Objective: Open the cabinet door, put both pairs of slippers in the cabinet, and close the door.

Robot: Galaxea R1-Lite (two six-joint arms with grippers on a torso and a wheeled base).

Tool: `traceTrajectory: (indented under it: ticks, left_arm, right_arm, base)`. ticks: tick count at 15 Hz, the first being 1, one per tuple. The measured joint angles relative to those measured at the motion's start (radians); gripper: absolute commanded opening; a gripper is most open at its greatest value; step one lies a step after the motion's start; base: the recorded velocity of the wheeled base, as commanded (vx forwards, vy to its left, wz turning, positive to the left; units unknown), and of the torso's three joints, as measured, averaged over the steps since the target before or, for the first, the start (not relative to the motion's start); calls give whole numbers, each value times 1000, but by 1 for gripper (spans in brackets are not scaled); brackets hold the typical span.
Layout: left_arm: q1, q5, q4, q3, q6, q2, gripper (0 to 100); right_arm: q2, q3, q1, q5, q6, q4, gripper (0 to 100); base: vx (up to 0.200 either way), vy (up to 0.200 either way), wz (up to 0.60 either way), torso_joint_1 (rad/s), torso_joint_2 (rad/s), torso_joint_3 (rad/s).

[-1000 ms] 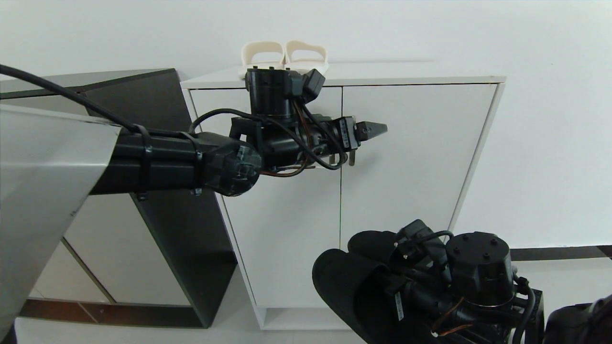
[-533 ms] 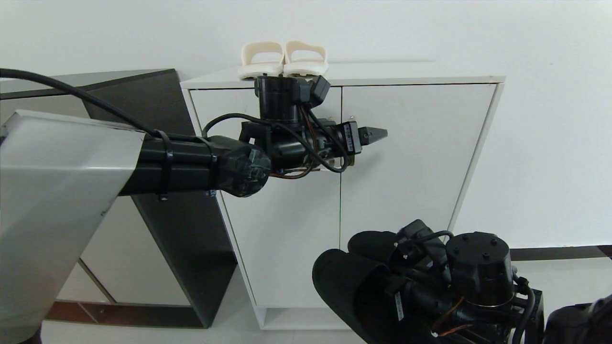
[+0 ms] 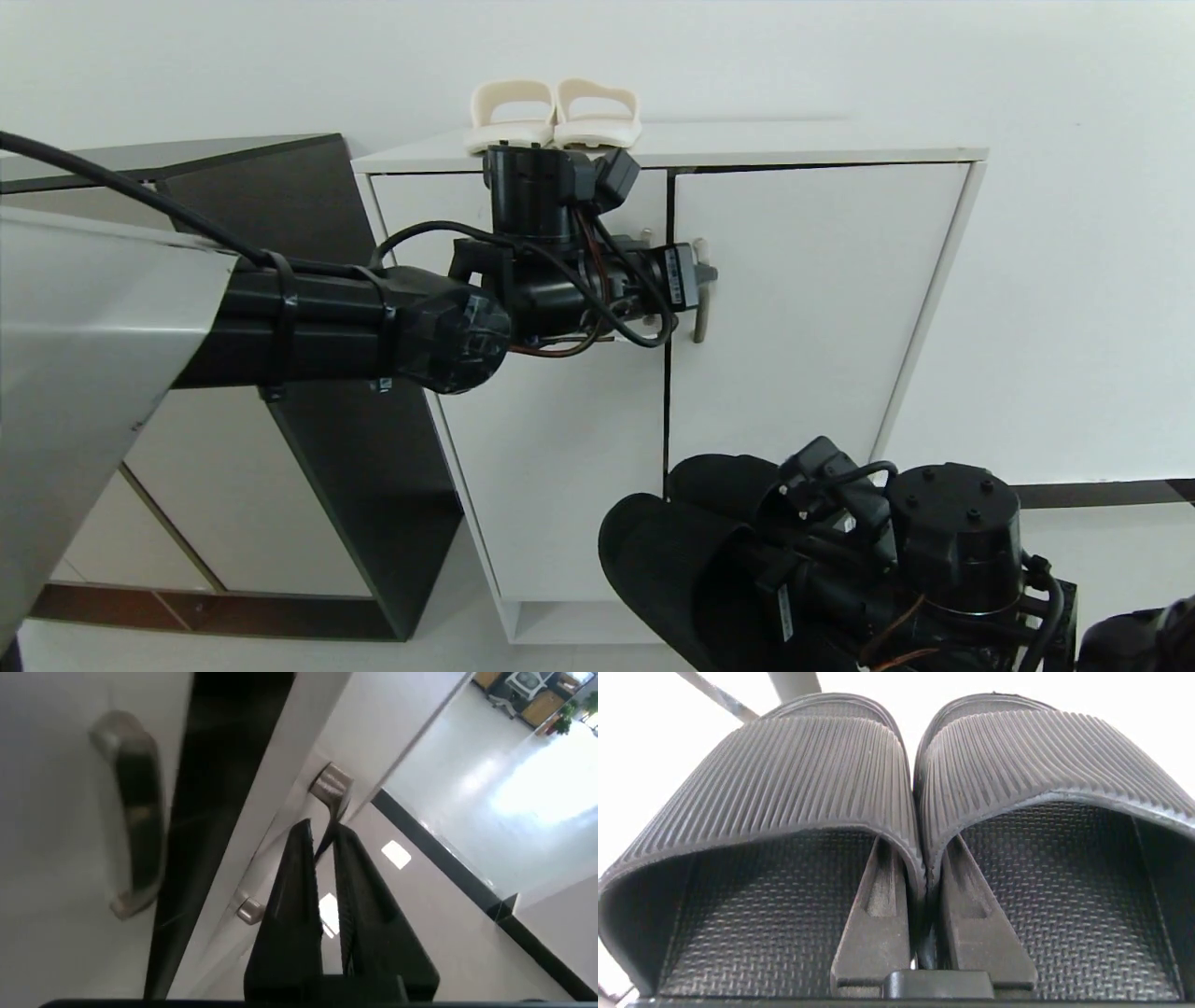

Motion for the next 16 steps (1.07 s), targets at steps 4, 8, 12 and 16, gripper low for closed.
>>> traceTrajectory:
  ticks: [4,8,12,16]
  left_arm:
    - [-12,0,-44,120,9,-71,0]
    - [-22,3,-167,297,30,-148,0]
    - [-10,-1,-232,418,45,-246,0]
    - [15,-9,-232,385,43,-246,0]
  right_arm:
    - [-1,68,6,68,-37,-64,0]
    - [-3,92,26,70,-46,-63,0]
    - [-3,94,36,70,-47,-63,0]
    - [-3,94,39,70,-47,-63,0]
  base:
    - [0,0,0,0,0,0]
    - [0,0,0,0,0,0]
    - [0,0,0,0,0,0]
    - [0,0,0,0,0,0]
